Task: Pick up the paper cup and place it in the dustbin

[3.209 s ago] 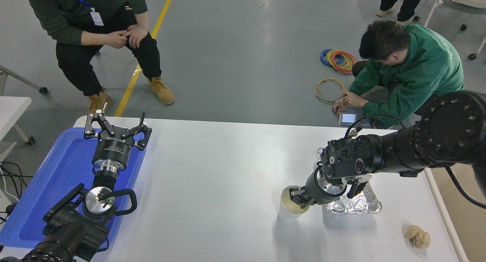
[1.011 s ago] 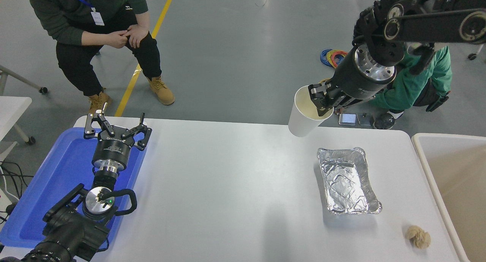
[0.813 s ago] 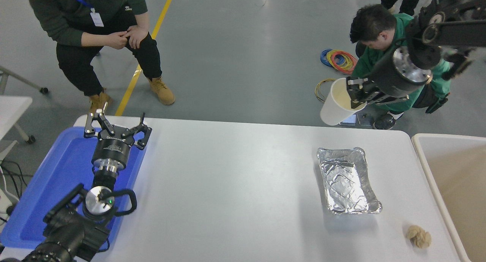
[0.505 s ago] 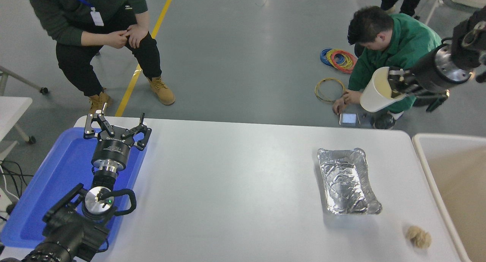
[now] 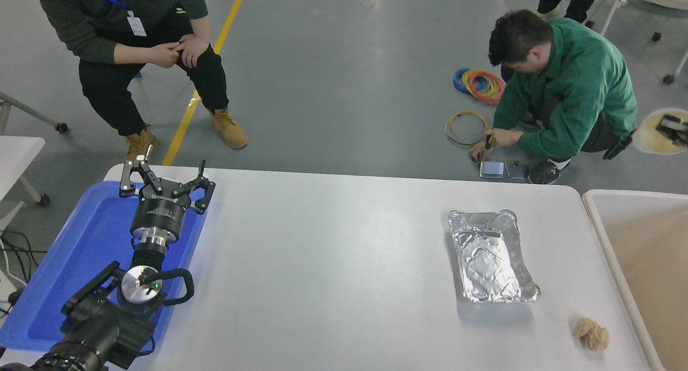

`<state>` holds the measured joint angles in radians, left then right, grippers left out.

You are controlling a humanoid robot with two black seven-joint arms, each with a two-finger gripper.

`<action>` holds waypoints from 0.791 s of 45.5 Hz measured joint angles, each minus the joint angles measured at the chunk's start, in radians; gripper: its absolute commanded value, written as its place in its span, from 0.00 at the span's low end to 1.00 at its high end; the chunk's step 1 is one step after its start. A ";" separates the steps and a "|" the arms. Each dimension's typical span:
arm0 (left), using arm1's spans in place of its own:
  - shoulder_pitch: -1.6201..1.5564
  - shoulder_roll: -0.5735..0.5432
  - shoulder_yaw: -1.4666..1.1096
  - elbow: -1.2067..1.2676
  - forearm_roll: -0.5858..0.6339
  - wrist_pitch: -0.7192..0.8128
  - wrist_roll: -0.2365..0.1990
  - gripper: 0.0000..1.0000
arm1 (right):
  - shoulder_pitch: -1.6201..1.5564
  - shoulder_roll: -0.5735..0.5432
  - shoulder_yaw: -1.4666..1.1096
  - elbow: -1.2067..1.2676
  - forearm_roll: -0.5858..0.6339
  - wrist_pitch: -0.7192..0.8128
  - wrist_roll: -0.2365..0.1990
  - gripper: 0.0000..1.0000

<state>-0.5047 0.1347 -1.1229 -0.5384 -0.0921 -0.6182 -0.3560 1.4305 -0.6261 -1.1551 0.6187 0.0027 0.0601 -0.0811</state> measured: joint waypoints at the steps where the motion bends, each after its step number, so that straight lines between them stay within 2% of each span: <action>1: 0.000 0.000 0.000 0.000 0.000 0.000 0.000 1.00 | -0.016 -0.001 0.001 -0.011 0.005 -0.011 0.000 0.00; 13: 0.000 0.000 0.000 0.000 0.000 0.000 0.000 1.00 | -0.236 -0.004 0.057 -0.158 0.073 -0.135 -0.005 0.00; 36: 0.000 0.000 0.000 0.000 0.000 0.000 0.000 1.00 | -0.598 0.056 0.306 -0.363 0.082 -0.189 0.000 0.00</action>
<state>-0.5047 0.1343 -1.1229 -0.5385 -0.0921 -0.6182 -0.3559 0.8323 -0.5700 -0.8489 0.2554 0.0845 -0.1286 -0.0806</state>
